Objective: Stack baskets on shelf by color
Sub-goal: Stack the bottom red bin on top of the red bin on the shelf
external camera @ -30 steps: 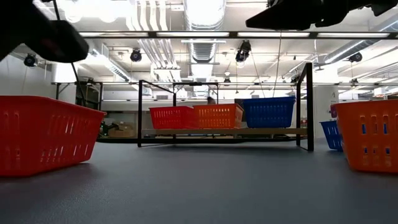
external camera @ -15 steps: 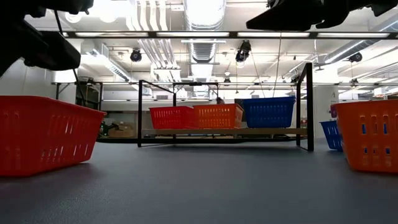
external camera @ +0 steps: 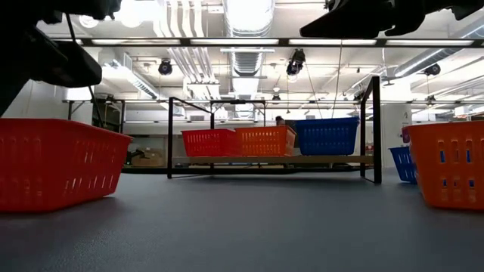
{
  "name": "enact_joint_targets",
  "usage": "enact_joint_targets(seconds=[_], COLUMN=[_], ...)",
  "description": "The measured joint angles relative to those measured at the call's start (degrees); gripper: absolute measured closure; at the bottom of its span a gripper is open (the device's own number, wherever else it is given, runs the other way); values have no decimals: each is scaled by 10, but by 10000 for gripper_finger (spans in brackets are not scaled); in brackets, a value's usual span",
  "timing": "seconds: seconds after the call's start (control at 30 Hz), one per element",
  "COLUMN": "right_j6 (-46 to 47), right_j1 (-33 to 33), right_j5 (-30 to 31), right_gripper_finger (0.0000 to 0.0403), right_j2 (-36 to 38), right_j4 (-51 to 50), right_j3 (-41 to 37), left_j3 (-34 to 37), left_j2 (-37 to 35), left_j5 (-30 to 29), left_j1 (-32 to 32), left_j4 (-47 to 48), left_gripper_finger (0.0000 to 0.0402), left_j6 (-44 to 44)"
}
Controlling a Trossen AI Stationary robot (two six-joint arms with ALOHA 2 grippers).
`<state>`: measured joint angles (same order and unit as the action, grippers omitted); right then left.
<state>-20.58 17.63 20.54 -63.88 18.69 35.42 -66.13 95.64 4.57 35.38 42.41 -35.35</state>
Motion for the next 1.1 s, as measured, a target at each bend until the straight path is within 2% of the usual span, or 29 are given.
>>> enact_joint_targets(seconds=[0.27,0.47,0.67,0.87,1.1], right_j6=[0,0,0,14,61], right_j1=[0,0,0,0,0], right_j5=[0,1,5,5,5], right_gripper_finger=[394,394,394,394,394], right_j2=[0,0,0,16,58], right_j4=[-1,-4,-9,-43,-103], right_j3=[0,0,0,0,0], left_j3=[0,-1,-16,-98,-230], left_j2=[27,36,30,29,28], left_j5=[0,-1,-10,-30,-117], left_j1=[1,1,-5,-44,-137], left_j4=[-4,-3,13,82,204], left_gripper_finger=[326,389,400,401,401], left_j6=[-3,-19,-58,-66,-58])
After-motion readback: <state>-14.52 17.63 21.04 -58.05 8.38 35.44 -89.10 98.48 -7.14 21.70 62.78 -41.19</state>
